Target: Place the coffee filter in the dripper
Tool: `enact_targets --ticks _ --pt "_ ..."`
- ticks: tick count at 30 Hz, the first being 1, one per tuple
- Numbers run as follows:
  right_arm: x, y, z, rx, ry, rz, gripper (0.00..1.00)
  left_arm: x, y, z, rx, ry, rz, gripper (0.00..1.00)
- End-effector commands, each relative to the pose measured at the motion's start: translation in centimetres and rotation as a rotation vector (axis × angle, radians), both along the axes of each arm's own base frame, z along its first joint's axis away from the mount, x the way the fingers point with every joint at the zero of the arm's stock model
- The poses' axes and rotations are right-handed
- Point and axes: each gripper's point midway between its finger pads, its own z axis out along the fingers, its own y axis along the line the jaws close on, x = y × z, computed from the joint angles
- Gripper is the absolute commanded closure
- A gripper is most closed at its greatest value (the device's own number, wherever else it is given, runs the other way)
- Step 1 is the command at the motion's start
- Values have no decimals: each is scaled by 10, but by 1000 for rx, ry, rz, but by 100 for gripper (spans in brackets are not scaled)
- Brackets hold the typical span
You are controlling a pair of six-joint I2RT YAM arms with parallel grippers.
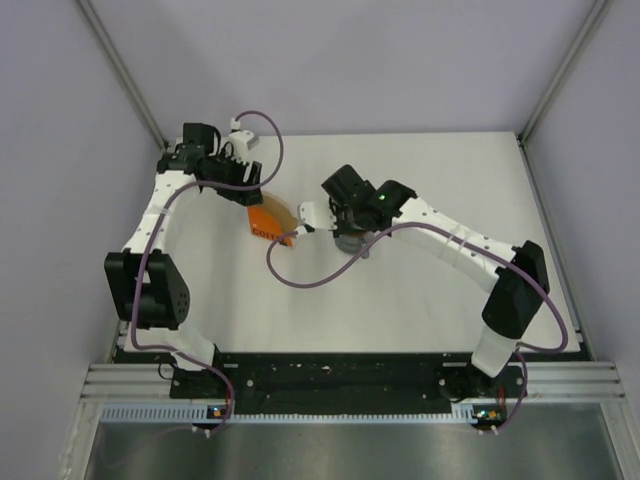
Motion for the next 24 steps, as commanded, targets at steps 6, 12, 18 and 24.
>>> enact_targets --ticks 6,12,18,24 --pt "-8 19 30 142 17 43 62 -3 -6 42 -35 -110 -38 28" --pt "-31 34 62 308 61 113 45 -6 -10 49 -56 -123 -54 27" --pt "-33 49 114 602 127 12 49 -9 -11 59 -66 -139 -60 27" --pt "7 27 120 842 245 -304 100 -11 -19 75 -132 -137 -26 27"
